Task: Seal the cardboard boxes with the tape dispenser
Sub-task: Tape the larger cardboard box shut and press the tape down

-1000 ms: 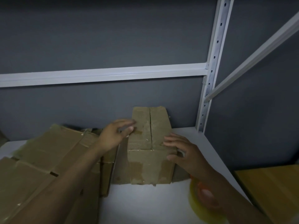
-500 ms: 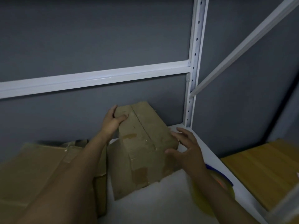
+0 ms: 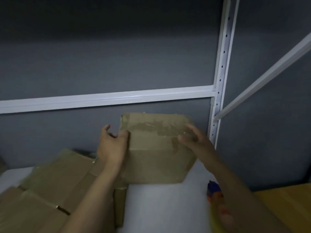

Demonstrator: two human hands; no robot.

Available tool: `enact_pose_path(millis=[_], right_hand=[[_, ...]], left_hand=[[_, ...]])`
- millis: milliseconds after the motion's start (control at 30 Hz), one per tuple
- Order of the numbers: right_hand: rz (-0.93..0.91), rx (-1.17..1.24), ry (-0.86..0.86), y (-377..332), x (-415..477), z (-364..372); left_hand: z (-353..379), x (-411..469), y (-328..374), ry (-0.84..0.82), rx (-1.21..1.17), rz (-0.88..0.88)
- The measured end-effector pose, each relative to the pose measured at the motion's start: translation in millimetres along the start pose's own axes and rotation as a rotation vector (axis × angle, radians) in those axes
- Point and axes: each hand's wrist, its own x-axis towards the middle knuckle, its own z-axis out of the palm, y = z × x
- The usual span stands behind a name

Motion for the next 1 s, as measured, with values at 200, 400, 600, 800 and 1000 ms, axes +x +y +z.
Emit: enact_pose_path(millis=[200,400,600,800,1000], right_hand=[[-0.081,-0.424,-0.320,-7,29,-11],[-0.081,-0.429,-0.165,7,29,-8],[0.070,-0.262,0.234,20,12,13],[-0.061,-0.281,0.183,3,31,11],[0.187,0.015,-0.230,21,22,31]], left_hand=[[-26,17,-31,-0.396,0.000,-0.158],[-31,23,-32,-0.724,-0.299,-0.110],[-21,7,-38,-0.599,-0.225,-0.035],[-4,-29,-39,-0.532,-0.151,0.081],[0,-38,-47,-0.318,-0.004,0.264]])
